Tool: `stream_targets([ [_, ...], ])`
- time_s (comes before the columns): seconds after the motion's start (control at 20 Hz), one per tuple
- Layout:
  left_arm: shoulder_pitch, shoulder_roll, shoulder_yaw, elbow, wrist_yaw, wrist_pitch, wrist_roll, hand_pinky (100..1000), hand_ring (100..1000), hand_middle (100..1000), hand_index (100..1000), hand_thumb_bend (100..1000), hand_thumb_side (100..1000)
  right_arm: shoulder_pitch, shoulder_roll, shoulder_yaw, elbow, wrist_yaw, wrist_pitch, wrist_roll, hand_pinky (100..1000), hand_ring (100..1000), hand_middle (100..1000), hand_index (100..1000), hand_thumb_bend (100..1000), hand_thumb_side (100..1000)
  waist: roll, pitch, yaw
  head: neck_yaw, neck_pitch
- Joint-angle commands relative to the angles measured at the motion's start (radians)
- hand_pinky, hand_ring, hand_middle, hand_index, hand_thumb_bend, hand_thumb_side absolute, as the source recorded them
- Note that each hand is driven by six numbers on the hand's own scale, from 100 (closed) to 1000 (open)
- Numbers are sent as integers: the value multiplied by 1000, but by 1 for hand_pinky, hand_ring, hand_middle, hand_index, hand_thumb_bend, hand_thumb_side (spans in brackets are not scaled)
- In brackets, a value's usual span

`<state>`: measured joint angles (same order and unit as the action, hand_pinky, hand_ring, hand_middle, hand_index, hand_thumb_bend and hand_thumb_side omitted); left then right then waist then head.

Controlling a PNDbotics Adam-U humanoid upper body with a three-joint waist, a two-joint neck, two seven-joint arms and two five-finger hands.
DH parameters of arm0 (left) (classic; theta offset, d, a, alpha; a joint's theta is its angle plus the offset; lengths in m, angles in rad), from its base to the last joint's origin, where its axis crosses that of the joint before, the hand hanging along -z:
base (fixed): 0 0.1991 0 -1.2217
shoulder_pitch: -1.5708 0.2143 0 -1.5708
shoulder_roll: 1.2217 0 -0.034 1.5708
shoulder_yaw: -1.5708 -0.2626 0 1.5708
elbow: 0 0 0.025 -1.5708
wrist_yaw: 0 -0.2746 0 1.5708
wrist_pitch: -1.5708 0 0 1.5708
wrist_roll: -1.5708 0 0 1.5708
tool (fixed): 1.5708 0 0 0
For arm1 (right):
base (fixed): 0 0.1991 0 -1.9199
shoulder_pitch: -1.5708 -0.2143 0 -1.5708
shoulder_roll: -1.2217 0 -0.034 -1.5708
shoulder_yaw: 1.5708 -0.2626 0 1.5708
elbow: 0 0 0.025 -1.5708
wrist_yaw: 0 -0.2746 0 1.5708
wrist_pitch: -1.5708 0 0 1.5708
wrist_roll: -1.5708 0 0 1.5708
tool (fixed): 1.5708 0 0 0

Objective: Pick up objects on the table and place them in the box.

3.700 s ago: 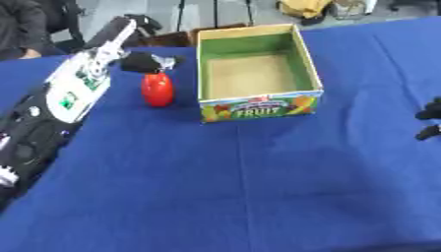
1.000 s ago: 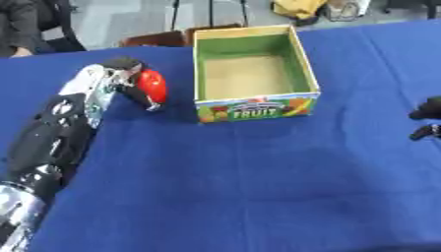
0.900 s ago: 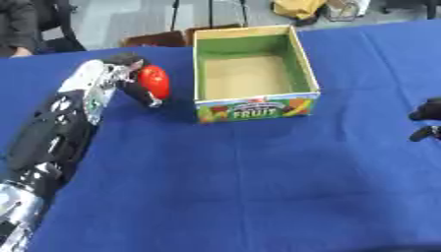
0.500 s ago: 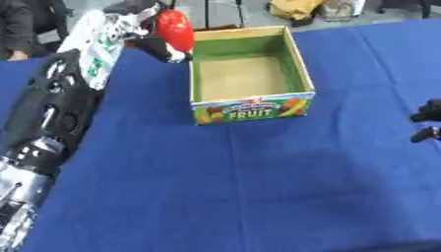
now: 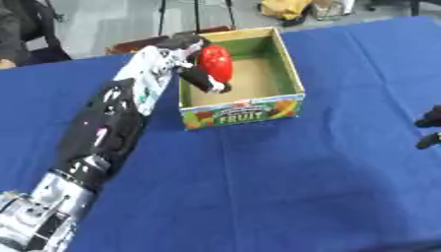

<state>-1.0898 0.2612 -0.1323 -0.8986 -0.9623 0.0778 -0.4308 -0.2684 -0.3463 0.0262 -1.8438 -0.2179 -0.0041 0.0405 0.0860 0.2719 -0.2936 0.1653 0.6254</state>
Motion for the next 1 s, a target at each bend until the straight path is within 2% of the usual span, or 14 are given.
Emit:
stream_targets([
  [0.05, -11, -7, -1, 15, -33, -5, 18, 494, 399, 498, 703, 401, 409, -12, -8, -1, -26, -3, -1, 4, 475, 654, 596, 670, 100, 920, -4, -13, -4, 2, -14],
  [0.1, -9, -10, -2, 18, -42, -6, 23, 514, 417, 515, 718, 459, 430, -13, -8, -1, -27, -3, 0, 4, 475, 654, 596, 670, 100, 920, -3, -12, -4, 2, -14],
  [0.2, -5, -14, -3, 20, -53, -11, 36, 547, 446, 538, 735, 652, 515, -13, -8, -1, -27, -3, 0, 4, 475, 655, 596, 670, 100, 921, -1, -11, -4, 2, -15],
  [0.25, -3, -14, -2, 19, -57, -13, 48, 593, 485, 569, 766, 946, 623, -13, -8, -1, -27, -3, 1, 4, 475, 655, 596, 670, 100, 921, 0, -11, -4, 2, -15],
  [0.3, -1, -14, -2, 17, -62, -15, 63, 606, 498, 581, 778, 996, 639, -13, -7, -1, -27, -2, 1, 4, 475, 655, 596, 670, 100, 921, 0, -12, -3, 1, -15],
  [0.4, 1, -12, -3, 10, -73, -23, 102, 683, 582, 627, 814, 1000, 735, -12, -7, -1, -27, -2, 1, 4, 475, 655, 596, 670, 100, 921, -1, -13, -1, 0, -15],
  [0.45, 1, -9, -3, 3, -82, -28, 128, 749, 649, 673, 834, 1000, 833, -11, -7, -1, -27, -2, 1, 4, 475, 655, 596, 670, 100, 921, -1, -14, 0, -1, -16],
  [0.5, 2, -4, -4, -9, -97, -33, 162, 771, 669, 684, 836, 1000, 844, -10, -7, -2, -27, -2, 1, 3, 475, 655, 596, 670, 100, 921, -2, -16, 1, -1, -15],
  [0.55, 3, 1, -3, -23, -108, -39, 199, 837, 719, 704, 839, 1000, 880, -8, -6, -3, -26, -2, 1, 3, 475, 655, 596, 670, 100, 921, -2, -17, 2, -2, -15],
  [0.65, 5, 12, 4, -58, -111, -43, 292, 888, 735, 709, 832, 1000, 870, -5, -5, -4, -26, -2, 1, 1, 475, 655, 596, 670, 100, 920, -5, -21, 6, -5, -13],
  [0.8, 16, 40, 10, -145, -36, -53, 452, 862, 695, 682, 816, 1000, 863, 1, -5, -8, -24, -1, 0, -3, 475, 655, 596, 670, 100, 919, -11, -30, 19, -13, -9],
  [0.85, 26, 53, 11, -188, 20, -62, 496, 825, 655, 653, 806, 994, 857, 4, -5, -10, -23, -1, -1, -5, 475, 655, 596, 670, 100, 919, -12, -33, 25, -15, -6],
  [0.95, 56, 83, 12, -290, 165, -83, 567, 790, 622, 625, 795, 901, 844, 9, -4, -14, -22, 0, -1, -8, 476, 655, 596, 670, 100, 919, -14, -38, 38, -24, -4],
  [1.0, 79, 104, 14, -353, 250, -96, 597, 780, 610, 614, 791, 886, 840, 11, -3, -16, -22, 1, -2, -10, 476, 655, 596, 670, 100, 918, -14, -40, 47, -31, -2],
])
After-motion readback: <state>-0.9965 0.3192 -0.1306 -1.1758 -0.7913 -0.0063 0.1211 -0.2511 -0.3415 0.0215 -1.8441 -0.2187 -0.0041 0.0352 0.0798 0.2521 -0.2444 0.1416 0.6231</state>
